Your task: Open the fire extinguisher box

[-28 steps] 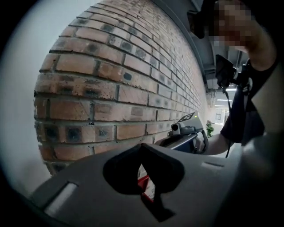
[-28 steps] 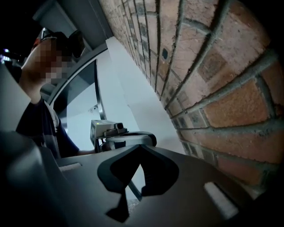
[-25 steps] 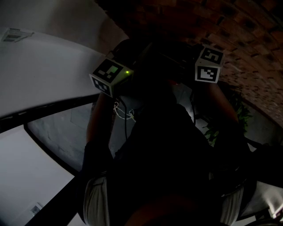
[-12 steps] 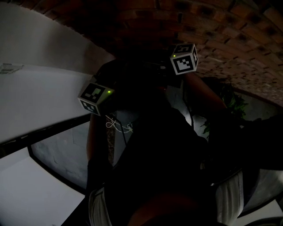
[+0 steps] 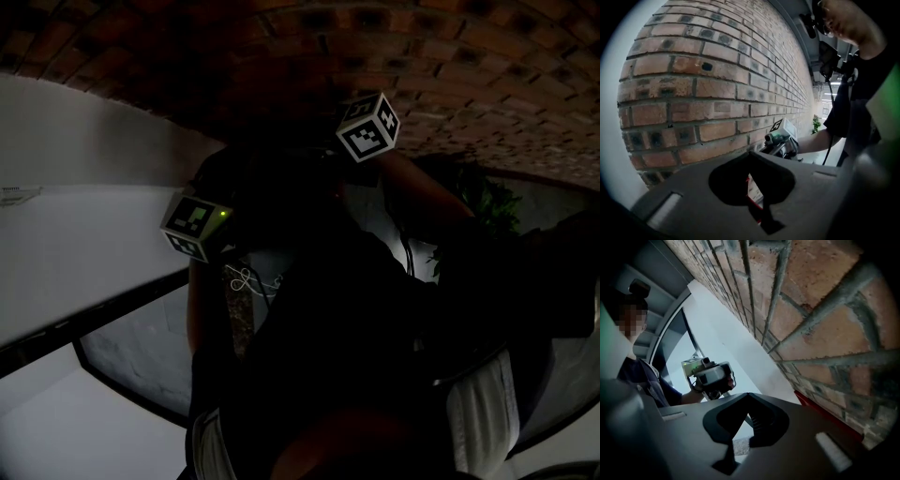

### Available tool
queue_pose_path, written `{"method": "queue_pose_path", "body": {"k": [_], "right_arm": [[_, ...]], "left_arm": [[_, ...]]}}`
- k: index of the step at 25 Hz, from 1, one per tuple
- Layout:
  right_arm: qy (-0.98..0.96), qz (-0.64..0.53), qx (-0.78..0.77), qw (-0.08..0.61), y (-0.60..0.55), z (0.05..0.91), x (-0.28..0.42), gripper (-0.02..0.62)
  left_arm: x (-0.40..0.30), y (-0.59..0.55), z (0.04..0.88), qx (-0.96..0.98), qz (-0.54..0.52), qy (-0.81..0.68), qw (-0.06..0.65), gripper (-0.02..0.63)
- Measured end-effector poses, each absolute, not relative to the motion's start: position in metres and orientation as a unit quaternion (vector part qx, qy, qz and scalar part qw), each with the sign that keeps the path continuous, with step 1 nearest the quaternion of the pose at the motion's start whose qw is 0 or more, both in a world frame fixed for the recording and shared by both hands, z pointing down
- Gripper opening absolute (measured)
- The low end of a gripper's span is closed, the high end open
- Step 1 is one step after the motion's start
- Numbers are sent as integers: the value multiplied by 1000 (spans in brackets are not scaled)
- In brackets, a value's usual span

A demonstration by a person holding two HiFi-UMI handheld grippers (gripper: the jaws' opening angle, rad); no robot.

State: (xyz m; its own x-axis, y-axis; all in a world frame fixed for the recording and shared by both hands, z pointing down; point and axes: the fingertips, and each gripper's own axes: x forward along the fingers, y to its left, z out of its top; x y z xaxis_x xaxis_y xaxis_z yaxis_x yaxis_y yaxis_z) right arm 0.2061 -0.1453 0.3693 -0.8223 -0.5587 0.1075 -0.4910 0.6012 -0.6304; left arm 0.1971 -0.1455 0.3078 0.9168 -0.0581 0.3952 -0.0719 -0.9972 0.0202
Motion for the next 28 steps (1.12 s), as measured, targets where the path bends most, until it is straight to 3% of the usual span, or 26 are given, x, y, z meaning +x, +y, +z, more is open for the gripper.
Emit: {"method": "queue_pose_path", "body": {"k": [10,28], "right_arm": [[908,-316,-273,25,-129,371,195,2],[919,-247,-301,66,-135,323,222,2]], "left_arm": [[188,-139,311,978,193,-70,22,-3],[187,-163,301,979,164,-116,16,-5]]}}
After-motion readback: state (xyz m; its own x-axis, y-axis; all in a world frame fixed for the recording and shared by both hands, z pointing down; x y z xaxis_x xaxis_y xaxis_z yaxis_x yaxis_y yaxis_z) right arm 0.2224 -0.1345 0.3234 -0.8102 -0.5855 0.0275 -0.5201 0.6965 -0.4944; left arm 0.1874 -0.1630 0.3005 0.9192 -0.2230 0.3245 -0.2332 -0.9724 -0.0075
